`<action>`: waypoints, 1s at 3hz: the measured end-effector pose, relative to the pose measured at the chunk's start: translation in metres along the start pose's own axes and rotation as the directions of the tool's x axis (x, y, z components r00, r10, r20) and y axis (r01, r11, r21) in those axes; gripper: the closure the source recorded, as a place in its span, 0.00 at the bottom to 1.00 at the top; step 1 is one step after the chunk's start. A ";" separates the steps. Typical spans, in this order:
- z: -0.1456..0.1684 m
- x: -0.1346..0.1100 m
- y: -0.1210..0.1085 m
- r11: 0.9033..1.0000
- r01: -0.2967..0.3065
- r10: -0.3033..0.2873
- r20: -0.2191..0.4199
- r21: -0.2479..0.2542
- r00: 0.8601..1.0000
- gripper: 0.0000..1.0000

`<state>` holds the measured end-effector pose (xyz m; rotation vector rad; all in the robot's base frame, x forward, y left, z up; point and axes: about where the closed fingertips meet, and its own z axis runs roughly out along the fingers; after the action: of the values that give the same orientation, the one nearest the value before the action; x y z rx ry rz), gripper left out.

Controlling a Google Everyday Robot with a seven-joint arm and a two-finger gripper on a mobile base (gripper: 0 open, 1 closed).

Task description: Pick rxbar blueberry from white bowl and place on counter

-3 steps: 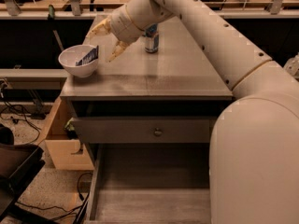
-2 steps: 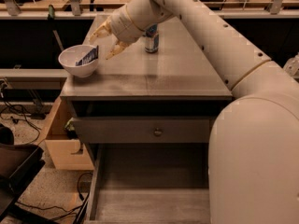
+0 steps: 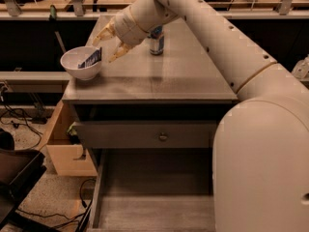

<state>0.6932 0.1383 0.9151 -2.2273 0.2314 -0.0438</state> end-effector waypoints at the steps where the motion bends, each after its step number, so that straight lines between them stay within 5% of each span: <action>1: 0.004 -0.001 0.001 1.000 -0.002 0.002 0.014 -0.001 1.000 0.61; 2: 0.006 -0.001 0.002 1.000 -0.003 0.003 0.020 -0.001 1.000 0.61; 3: 0.011 -0.004 0.005 1.000 -0.008 0.008 0.036 -0.004 0.999 0.88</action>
Offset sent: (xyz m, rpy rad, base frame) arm 0.0008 -0.0022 -0.0011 0.0039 0.0100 0.0085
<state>0.6901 0.1448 0.9043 -2.2288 0.2206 0.0016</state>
